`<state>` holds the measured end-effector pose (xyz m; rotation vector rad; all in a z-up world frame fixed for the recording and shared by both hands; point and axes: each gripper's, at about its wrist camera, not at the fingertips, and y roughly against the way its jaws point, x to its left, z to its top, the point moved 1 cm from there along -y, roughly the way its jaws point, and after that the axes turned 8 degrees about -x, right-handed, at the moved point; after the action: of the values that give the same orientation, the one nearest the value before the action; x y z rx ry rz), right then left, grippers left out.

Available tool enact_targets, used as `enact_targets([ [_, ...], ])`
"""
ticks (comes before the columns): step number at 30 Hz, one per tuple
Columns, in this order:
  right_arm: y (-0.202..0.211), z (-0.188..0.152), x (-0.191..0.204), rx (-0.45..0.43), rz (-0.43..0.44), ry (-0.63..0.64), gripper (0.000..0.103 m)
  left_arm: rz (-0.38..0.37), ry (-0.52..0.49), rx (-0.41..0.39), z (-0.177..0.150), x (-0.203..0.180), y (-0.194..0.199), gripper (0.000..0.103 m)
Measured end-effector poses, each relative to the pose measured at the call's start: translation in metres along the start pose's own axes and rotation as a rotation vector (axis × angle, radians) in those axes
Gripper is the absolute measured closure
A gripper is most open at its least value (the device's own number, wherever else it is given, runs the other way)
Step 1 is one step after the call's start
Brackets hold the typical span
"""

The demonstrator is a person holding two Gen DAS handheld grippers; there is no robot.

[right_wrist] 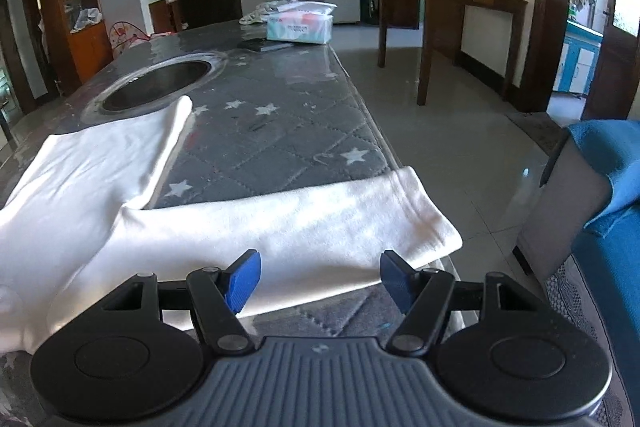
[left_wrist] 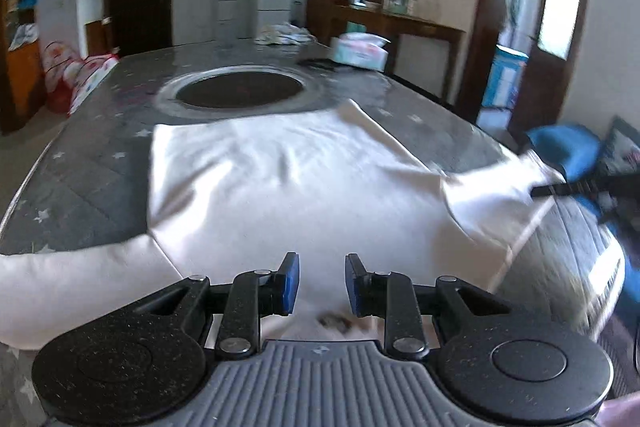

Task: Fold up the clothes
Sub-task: 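Open the left gripper and withdraw it from the folded sleeve, then grasp the sweatshirt side edge with the right gripper and lift it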

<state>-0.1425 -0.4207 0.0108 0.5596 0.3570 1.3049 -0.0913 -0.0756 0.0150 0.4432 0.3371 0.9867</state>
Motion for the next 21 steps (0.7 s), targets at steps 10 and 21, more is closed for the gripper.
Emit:
enact_targets([
  [10, 0.01, 0.006, 0.041, -0.028, 0.119, 0.089, 0.034, -0.052, -0.077, 0.04, -0.026, -0.022, 0.017, 0.07],
  [21, 0.003, -0.003, 0.086, 0.008, 0.233, 0.2, 0.034, -0.076, -0.082, 0.057, -0.021, -0.02, 0.012, 0.067],
])
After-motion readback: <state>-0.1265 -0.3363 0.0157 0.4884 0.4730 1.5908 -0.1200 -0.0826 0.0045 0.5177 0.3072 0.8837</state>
